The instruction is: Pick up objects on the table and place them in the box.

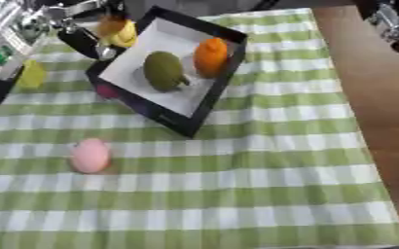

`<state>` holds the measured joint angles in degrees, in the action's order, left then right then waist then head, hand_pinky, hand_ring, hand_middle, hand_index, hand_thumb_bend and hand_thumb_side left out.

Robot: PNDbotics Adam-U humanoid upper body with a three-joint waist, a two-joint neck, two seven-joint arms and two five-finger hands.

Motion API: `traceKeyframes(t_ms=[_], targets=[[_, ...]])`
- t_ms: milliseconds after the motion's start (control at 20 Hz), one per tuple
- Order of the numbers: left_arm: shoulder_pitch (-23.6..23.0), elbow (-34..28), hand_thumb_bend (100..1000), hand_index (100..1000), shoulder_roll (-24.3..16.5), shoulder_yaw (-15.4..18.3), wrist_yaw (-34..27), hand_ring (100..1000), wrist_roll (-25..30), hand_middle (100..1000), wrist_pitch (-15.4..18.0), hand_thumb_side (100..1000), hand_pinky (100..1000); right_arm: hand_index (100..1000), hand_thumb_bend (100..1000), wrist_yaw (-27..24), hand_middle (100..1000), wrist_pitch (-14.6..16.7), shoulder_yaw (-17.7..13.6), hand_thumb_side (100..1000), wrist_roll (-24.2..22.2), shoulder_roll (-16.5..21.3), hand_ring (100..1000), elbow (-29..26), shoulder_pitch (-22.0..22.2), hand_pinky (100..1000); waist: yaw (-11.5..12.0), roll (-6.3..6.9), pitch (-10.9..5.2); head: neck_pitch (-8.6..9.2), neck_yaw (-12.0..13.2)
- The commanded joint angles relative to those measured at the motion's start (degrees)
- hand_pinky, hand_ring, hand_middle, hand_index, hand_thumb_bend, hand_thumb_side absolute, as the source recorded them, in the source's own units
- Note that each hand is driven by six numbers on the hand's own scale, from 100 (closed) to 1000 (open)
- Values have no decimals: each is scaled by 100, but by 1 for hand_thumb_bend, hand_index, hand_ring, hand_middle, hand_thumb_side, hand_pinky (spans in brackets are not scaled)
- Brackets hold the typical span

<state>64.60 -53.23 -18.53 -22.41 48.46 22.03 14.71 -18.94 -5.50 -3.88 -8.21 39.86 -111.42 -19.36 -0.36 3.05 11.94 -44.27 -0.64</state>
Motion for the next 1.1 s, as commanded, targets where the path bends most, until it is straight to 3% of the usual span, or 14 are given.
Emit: traceKeyframes(t_ms=[50, 200, 250, 450, 550, 600, 850, 1100], targets=[[99, 294, 311, 668, 117, 225, 343, 708, -166, 661, 200, 100, 742, 785, 241, -48, 707, 0, -31, 336, -35, 86, 822, -106, -96, 993, -23, 0, 7, 15, 45], [75, 450, 385, 707, 205, 339, 524, 728, -298, 687, 284, 100, 765, 785, 241, -46, 707, -2, -34, 337, -39, 70, 822, -104, -103, 993, -45, -18, 30, 15, 60], [65, 486, 486, 782, 214, 364, 560, 762, -312, 737, 309, 114, 800, 785, 242, -44, 707, -2, -34, 337, -40, 67, 822, -104, -103, 993, -50, -23, 35, 15, 60], [98, 507, 698, 890, 141, 451, 646, 806, -297, 784, 340, 335, 839, 785, 242, -31, 707, 2, -49, 339, -33, 74, 822, -95, -73, 993, -43, -32, 40, 15, 30], [174, 485, 827, 894, 61, 559, 556, 813, -307, 790, 320, 391, 854, 785, 242, -25, 707, -3, -50, 340, -34, 68, 822, -83, -61, 993, -32, -37, 35, 15, 11], [206, 452, 840, 891, 6, 605, 472, 812, -322, 787, 306, 395, 854, 785, 242, -23, 707, -5, -49, 340, -35, 66, 822, -79, -60, 993, -30, -40, 31, 15, 4], [315, 164, 644, 861, -475, 689, -284, 774, -407, 749, 126, 323, 839, 785, 243, -22, 707, 6, -67, 337, -11, 78, 822, -68, -28, 993, 9, -44, -4, 15, -49], [311, 171, 586, 849, -1078, 1044, -1331, 760, -275, 748, -508, 325, 856, 784, 243, -9, 707, 6, -108, 340, 34, 62, 822, -49, 33, 993, 73, -75, -12, 15, -179]])
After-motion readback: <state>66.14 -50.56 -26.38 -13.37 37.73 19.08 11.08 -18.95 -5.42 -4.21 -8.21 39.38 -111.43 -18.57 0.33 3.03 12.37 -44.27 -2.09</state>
